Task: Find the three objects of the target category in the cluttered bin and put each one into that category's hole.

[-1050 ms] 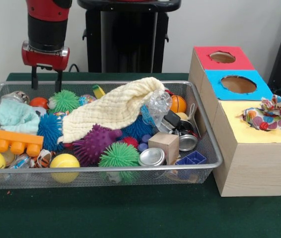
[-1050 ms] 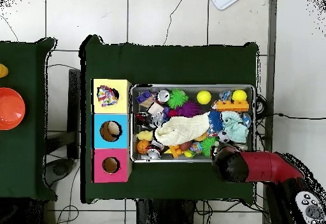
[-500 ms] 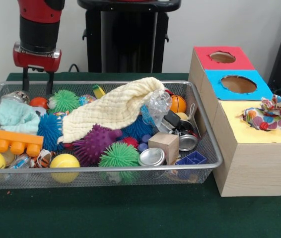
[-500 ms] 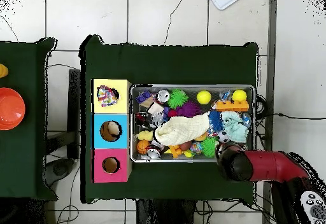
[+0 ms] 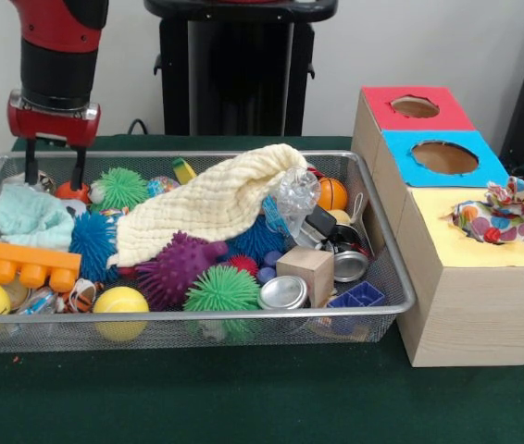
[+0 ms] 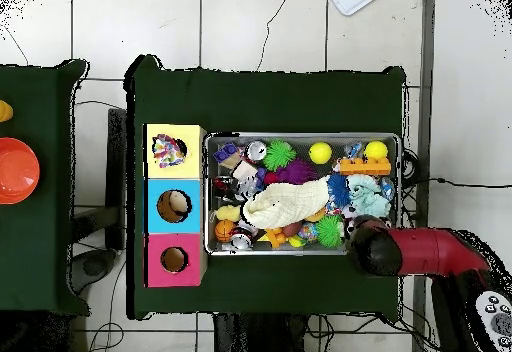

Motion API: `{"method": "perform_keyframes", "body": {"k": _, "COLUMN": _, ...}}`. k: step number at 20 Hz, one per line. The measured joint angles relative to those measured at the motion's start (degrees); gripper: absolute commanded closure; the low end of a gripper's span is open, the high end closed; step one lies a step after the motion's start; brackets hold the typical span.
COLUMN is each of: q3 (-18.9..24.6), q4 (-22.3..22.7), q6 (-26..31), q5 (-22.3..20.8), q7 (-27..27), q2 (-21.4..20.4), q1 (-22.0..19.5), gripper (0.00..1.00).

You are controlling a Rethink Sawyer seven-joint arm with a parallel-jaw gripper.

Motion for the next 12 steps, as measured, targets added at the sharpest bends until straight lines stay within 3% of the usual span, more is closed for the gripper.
{"method": "perform_keyframes", "body": {"k": 12, "q3": 0.5, "q4": -1.9, "q6": -1.2, "q5": -4.2, "q7": 0.0, "q2": 0.6, "q1": 0.1, "gripper": 0.0}}
